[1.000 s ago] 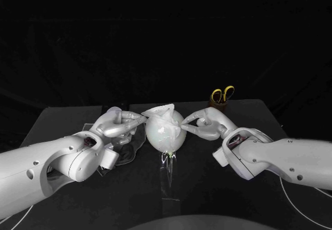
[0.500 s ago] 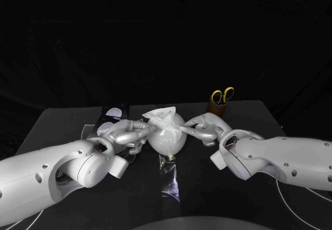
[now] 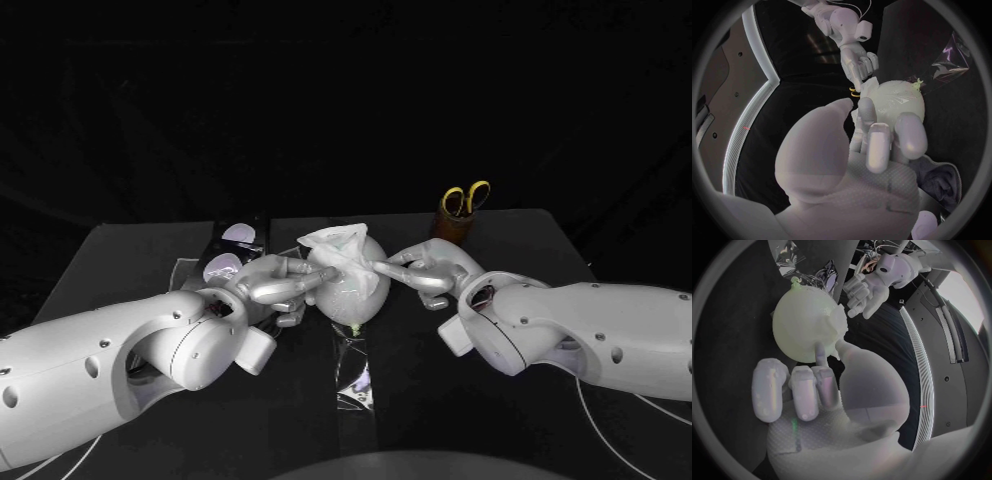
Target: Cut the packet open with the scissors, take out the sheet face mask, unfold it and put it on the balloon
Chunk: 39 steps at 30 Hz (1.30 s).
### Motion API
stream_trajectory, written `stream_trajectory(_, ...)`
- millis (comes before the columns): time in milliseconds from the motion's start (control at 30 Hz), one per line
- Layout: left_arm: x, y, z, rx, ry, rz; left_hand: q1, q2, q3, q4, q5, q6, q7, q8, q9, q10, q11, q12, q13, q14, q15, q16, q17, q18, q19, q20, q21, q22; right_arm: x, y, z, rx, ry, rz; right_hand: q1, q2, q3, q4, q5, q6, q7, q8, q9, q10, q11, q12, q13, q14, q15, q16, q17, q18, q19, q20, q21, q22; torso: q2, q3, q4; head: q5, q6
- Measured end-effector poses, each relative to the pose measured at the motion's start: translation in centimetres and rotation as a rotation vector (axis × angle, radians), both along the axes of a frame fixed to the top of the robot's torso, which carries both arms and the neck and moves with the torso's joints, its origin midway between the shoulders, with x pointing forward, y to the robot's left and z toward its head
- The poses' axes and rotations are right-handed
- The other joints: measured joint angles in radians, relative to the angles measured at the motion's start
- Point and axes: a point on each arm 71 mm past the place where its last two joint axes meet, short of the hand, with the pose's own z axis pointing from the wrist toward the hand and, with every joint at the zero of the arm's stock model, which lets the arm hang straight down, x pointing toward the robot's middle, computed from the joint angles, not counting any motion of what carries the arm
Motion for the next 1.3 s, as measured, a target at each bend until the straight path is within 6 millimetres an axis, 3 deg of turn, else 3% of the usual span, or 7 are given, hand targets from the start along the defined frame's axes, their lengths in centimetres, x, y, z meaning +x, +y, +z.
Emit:
stream_trajectory(633, 0.0, -0.3, -0.5, 0.025, 0.039, 0.002, 0.0, 0.0, -0.004, 0.012, 0.0, -0.019, 0.005, -0.013, -0.008, 0.003, 0.004, 0.0, 0.003, 0.003, 0.004, 0.0, 0.0, 0.0, 0.0, 0.0, 0.004, 0.005, 0.1, -0.2, 0.6, 0.086, 0.084, -0.039, 0.005, 0.005, 0.0, 0.0, 0.0, 0.0, 0.0, 0.0, 0.002, 0.0, 0.0, 0.0, 0.001, -0.002, 0.002, 0.0, 0.001, 0.0, -0.002, 0.002, 0.0, 0.001, 0.0, -0.0001, 0.0002, 0.001, 0.012)
stream_trajectory(967, 0.1, -0.4, -0.6, 0.031, 0.044, 0.006, 0.003, 0.003, -0.004, 0.019, 0.001, -0.023, 0.009, -0.018, -0.011, 0.007, 0.007, 0.002, 0.006, 0.0, 0.007, -0.001, 0.0, 0.0, 0.003, 0.004, 0.004, 0.007, 0.7, 0.2, 0.8, 0.091, 0.111, -0.022, 0.005, 0.005, -0.004, 0.004, 0.0, 0.001, -0.001, 0.0, 0.003, -0.002, -0.002, -0.002, 0.001, -0.002, 0.002, 0.0, 0.0, 0.0, -0.002, 0.002, -0.001, 0.0, 0.0, 0.0002, -0.0006, 0.017, 0.02)
stream_trajectory(1100, 0.3, -0.3, -0.7, 0.035, 0.044, 0.012, 0.007, 0.007, -0.003, 0.019, 0.005, -0.023, 0.009, -0.018, -0.012, 0.011, 0.003, 0.003, 0.008, 0.0, 0.007, -0.001, 0.0, 0.0, 0.003, 0.004, 0.004, 0.01, 1.0, 0.3, 0.7, 0.09, 0.118, -0.016, 0.041, 0.012, -0.004, -0.008, 0.0, 0.001, -0.001, 0.0, 0.004, -0.002, -0.002, -0.002, 0.0, -0.003, 0.003, -0.003, 0.0, 0.0, -0.002, 0.002, 0.005, 0.0, -0.001, 0.0004, -0.0011, 0.023, 0.03)
stream_trajectory(1300, 0.6, -0.3, -0.9, 0.042, 0.042, 0.023, 0.007, 0.007, -0.003, 0.019, 0.005, -0.023, 0.009, -0.018, -0.013, 0.011, 0.003, 0.003, 0.012, 0.0, 0.007, -0.001, 0.0, 0.0, 0.003, 0.004, 0.008, 0.013, 1.4, 0.5, 0.5, 0.083, 0.131, -0.009, 0.053, 0.002, -0.008, -0.014, 0.0, 0.002, -0.002, -0.004, 0.005, -0.002, -0.002, 0.0, 0.0, -0.003, 0.003, 0.001, 0.0, 0.0, -0.002, 0.002, 0.005, 0.0, -0.004, 0.0011, -0.0005, 0.027, 0.039)
